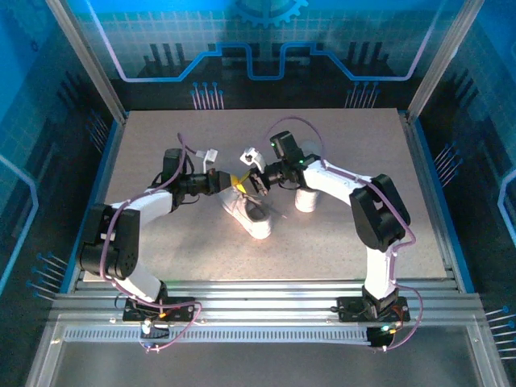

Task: Tie the shoes

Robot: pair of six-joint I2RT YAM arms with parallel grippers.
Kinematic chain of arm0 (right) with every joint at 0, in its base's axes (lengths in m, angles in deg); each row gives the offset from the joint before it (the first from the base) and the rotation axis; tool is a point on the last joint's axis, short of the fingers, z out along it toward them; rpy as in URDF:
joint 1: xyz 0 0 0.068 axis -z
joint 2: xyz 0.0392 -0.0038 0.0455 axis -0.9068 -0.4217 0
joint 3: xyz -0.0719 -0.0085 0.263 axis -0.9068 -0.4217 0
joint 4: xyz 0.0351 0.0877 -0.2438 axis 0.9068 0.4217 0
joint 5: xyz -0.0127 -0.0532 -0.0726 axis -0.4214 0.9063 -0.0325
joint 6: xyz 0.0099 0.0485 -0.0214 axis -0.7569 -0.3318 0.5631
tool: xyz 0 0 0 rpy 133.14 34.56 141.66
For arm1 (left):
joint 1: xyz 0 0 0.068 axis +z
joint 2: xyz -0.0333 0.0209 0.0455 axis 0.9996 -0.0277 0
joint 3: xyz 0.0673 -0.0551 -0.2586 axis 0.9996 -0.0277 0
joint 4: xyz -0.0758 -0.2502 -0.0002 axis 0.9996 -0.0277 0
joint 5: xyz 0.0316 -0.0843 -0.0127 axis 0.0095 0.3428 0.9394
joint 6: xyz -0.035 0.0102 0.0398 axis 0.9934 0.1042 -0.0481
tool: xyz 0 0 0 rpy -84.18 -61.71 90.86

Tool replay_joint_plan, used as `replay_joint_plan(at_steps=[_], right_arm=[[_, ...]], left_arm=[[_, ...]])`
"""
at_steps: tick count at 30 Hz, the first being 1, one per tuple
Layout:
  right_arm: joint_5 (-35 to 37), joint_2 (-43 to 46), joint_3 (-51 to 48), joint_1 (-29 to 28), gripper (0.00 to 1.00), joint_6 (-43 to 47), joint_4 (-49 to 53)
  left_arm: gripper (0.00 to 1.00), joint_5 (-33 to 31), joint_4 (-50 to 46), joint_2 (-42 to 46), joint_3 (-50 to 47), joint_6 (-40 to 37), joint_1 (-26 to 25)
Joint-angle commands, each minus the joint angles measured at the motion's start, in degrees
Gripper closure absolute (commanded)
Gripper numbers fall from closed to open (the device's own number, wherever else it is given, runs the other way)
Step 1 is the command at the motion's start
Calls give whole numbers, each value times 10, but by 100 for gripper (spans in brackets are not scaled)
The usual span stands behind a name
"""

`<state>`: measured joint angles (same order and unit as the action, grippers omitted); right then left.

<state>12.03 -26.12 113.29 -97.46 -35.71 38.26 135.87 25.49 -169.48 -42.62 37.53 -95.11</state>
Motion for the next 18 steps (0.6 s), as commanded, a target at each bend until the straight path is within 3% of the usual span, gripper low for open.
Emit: replay_joint_plan(at_steps=[1, 8, 15, 18], right_arm=[[6, 27, -5, 8, 87, 10, -15], [14, 32, -11, 27, 78, 23, 21], [10, 98, -67, 61, 55, 20, 14], [6, 111, -86, 85, 53, 30, 35]], left_arm=[[100, 20, -27, 12, -2, -19, 1], [100, -14, -54, 47, -5, -48, 9], [100, -38, -63, 66, -19, -66, 9], [100, -42, -75, 67, -20, -76, 10]])
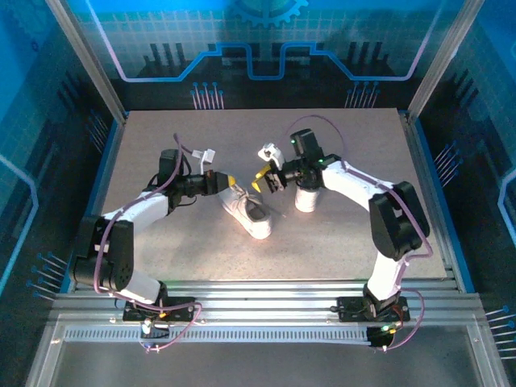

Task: Tie the shoes

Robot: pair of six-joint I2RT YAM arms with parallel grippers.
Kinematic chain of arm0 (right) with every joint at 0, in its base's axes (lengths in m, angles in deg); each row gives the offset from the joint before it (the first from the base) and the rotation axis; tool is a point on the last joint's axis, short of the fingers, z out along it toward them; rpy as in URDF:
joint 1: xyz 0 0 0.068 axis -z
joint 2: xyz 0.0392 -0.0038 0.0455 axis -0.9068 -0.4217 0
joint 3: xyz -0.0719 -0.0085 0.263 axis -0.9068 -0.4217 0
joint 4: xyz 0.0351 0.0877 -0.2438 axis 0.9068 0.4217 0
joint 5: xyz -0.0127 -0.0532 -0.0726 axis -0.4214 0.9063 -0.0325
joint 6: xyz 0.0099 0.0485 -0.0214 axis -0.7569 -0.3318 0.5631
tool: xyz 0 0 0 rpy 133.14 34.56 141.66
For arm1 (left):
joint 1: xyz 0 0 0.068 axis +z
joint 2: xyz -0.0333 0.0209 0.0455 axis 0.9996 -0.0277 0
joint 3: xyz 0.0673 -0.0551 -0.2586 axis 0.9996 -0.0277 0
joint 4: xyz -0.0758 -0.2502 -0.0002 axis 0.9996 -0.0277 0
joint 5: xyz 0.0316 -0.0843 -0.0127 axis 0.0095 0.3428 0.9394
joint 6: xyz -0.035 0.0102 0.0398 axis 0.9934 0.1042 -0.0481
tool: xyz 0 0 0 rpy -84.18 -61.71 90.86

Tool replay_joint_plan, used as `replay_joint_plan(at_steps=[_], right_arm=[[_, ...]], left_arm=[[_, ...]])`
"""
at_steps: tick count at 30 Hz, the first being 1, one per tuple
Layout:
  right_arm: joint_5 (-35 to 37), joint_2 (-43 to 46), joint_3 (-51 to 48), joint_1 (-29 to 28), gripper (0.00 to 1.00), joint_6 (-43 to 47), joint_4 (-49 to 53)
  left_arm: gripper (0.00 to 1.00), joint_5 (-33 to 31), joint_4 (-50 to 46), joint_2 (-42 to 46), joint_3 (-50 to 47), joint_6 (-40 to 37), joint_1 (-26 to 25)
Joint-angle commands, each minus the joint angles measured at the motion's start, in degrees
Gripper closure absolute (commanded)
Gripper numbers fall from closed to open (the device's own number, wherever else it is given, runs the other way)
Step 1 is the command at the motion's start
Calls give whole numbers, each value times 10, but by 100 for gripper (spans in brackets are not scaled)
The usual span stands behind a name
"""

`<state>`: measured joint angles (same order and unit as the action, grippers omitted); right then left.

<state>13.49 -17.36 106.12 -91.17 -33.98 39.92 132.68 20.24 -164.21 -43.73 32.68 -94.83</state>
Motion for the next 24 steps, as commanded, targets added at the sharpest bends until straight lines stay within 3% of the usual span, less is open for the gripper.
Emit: replay_joint_plan(at_steps=[1, 6, 15, 19, 24], right_arm=[[-3, 23, -14, 26, 53, 24, 37], [58, 17, -12, 23, 57, 49, 141], [59, 51, -129, -57, 68, -27, 80], [20, 49, -150, -84, 74, -91, 5], [-18, 34, -156, -104, 71, -185, -97]], left_arm=[[100, -12, -26, 15, -10, -30, 7], [100, -28, -34, 31, -19, -34, 11], [100, -25, -49, 34, -13, -37, 19], [100, -27, -79, 32, 0, -51, 19], [100, -35, -114, 28, 18, -64, 19]])
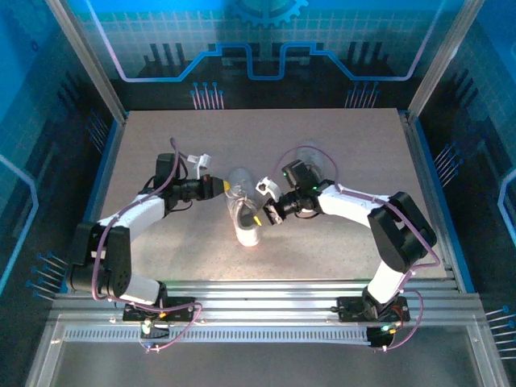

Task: Tie the shoes

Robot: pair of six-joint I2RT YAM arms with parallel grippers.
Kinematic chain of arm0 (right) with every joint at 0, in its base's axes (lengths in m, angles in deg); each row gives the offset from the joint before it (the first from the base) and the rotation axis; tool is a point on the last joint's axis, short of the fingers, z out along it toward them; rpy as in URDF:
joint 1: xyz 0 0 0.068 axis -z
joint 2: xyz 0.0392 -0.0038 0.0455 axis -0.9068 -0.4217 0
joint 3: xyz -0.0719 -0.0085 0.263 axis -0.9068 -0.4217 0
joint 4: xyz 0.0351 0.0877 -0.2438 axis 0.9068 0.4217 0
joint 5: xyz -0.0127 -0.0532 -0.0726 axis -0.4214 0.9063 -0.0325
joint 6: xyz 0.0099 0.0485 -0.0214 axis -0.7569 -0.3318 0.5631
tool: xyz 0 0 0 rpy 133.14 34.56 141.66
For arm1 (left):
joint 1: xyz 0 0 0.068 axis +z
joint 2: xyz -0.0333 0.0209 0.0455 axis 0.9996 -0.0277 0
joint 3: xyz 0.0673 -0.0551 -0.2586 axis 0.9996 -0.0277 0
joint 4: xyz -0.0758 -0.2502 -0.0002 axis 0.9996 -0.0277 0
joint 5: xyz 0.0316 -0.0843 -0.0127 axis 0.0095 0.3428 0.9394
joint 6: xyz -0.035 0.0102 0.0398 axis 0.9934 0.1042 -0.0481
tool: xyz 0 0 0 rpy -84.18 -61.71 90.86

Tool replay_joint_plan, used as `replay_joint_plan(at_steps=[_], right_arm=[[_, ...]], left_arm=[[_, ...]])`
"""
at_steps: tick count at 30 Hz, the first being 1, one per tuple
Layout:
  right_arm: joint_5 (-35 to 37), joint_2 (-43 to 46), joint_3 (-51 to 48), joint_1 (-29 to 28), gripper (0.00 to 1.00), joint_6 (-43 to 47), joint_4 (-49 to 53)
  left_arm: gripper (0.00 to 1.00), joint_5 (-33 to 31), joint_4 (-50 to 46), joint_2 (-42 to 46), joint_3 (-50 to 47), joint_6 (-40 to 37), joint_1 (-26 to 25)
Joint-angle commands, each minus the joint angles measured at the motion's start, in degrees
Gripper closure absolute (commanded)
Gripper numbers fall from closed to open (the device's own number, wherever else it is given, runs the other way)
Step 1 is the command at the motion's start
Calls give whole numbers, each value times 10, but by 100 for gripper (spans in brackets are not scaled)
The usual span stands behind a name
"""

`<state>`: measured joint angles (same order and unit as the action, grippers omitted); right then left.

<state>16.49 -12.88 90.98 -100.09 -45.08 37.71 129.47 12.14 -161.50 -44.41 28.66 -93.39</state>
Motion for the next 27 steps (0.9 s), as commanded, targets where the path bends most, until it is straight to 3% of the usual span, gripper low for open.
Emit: replay_joint_plan(at_steps=[1, 6, 10, 12, 15, 27], right_arm=[[-52, -12, -3, -15, 66, -85, -86], [-49, 36, -16, 16, 59, -68, -79], [73, 72, -28, 45, 56, 53, 2], [144, 58, -4, 42, 55, 126, 63], [187, 18, 31, 41, 52, 174, 96], [136, -132, 172, 40, 51, 131, 154]], left_arm=[[100, -2, -39, -1, 28, -27, 5], [100, -8, -77, -8, 47, -52, 5], [100, -7, -100, -8, 58, -70, 7], [100, -1, -100, -10, 60, -70, 8], [100, 6, -100, -15, 64, -69, 9], [100, 18, -94, -27, 63, -66, 12]])
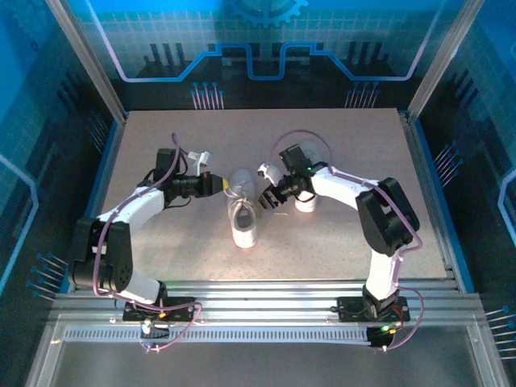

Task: Tie the shoes

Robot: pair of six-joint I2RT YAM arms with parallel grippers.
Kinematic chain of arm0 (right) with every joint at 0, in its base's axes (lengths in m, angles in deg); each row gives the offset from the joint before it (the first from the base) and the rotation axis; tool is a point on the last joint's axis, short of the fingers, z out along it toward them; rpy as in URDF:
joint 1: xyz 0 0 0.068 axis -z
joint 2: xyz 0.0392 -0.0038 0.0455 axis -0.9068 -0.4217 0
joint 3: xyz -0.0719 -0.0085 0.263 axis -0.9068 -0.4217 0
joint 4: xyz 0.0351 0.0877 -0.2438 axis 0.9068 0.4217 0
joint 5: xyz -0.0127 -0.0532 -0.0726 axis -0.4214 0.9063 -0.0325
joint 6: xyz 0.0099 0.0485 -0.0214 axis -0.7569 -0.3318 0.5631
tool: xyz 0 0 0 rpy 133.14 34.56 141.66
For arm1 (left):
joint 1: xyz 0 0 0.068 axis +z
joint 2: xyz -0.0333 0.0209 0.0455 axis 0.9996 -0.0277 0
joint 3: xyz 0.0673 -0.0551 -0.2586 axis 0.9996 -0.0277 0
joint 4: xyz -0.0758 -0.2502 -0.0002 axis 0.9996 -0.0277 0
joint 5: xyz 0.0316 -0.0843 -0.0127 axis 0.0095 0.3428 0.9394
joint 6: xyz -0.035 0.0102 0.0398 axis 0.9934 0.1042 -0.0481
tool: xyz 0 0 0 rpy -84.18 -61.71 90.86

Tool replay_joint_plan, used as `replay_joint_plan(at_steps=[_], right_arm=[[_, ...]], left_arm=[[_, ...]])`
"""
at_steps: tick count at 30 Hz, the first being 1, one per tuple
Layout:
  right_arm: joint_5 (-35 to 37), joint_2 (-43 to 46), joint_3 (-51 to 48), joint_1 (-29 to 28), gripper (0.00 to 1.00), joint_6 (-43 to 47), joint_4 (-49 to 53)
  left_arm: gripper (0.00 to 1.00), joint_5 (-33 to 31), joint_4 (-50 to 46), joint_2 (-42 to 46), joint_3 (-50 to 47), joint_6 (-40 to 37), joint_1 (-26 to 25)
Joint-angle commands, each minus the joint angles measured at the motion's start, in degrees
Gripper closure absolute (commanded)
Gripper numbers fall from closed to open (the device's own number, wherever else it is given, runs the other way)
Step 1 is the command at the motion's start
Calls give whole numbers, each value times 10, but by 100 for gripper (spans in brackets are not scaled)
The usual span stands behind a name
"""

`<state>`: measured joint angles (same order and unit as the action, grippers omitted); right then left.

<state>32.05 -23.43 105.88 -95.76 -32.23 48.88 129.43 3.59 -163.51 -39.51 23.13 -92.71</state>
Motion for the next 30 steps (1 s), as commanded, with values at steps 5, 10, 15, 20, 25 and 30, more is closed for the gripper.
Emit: replay_joint_plan(at_steps=[5, 10, 15, 20, 25, 30], right_arm=[[-35, -54, 34, -7, 50, -8, 50], [-30, -73, 32, -13, 50, -24, 38], [-40, -102, 39, -14, 60, -64, 16], [-29, -51, -12, -13, 88, -86, -50], [-1, 30, -67, -14, 94, -91, -96], [27, 71, -86, -15, 95, -85, -90]], left_arm=[[100, 24, -2, -14, 15, -3, 8], [100, 28, 8, -17, 13, 5, 10], [100, 27, 8, -7, 6, 7, 12], [100, 17, 0, 20, -8, 7, 19], [100, -3, -22, 54, -18, -2, 23], [100, -32, -54, 84, -26, -7, 24]])
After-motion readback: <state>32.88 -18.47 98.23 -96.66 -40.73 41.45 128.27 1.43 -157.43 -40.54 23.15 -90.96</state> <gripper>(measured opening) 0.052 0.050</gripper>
